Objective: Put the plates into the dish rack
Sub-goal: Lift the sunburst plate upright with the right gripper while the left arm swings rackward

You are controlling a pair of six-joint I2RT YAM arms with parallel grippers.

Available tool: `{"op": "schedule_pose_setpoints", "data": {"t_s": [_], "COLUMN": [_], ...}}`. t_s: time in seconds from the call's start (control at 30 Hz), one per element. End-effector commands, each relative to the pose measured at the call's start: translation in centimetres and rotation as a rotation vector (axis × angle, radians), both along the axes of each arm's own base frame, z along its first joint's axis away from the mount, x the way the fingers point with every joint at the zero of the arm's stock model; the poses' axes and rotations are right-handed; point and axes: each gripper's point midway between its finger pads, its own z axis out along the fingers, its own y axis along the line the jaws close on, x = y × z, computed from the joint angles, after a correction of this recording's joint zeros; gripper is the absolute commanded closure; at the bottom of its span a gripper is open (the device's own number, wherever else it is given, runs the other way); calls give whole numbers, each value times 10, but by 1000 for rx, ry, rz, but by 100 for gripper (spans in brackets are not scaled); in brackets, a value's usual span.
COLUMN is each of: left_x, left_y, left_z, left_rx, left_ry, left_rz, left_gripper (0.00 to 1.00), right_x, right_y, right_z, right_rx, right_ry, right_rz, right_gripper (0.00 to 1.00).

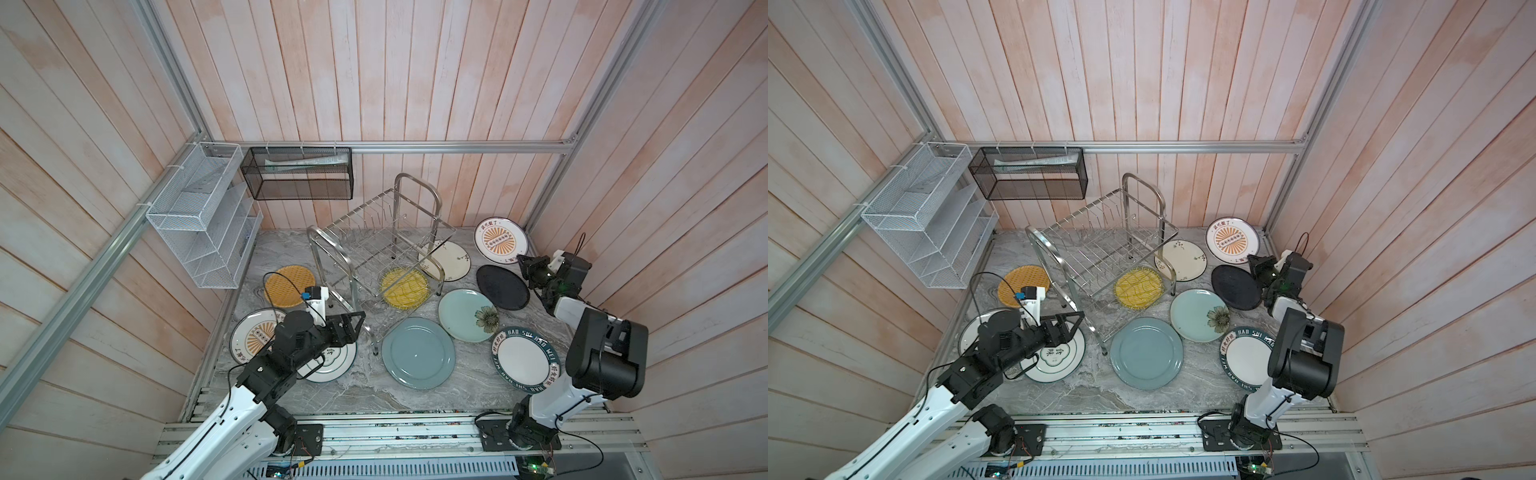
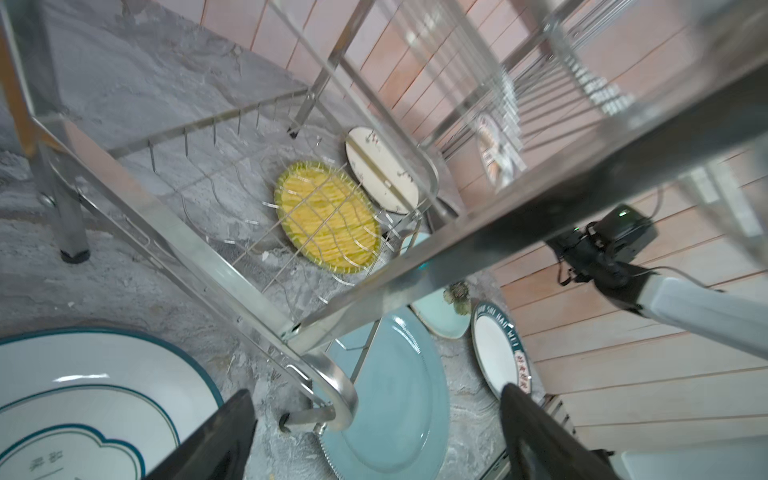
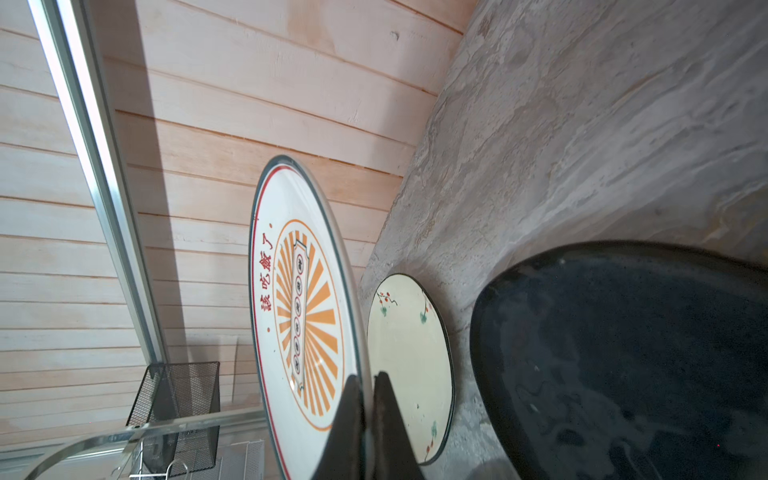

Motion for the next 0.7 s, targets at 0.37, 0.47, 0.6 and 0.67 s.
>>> {"op": "schedule_pose_setpoints", "data": {"t_s": [0.37, 0.47, 0.6, 0.67], "left_x": [58, 68, 86, 96], "left_y": [36, 42, 53, 58], "left_z": [-47, -52, -50, -46], "left_rx": [83, 66, 37, 60], "left_ry": [105, 136, 130, 110], "left_rz": [481, 494, 484, 472], "left_gripper": [8, 8, 8, 8], "right_x": [-33, -36, -42, -44], "right_y": [33, 39, 47, 50], "right_z": [26, 27, 28, 28], "right_rx": [-23, -23, -27, -33], "right_ry": [-52, -53, -52, -49], "right_rz": [70, 82, 97, 99], "right_gripper": [100, 100, 100, 100]}}
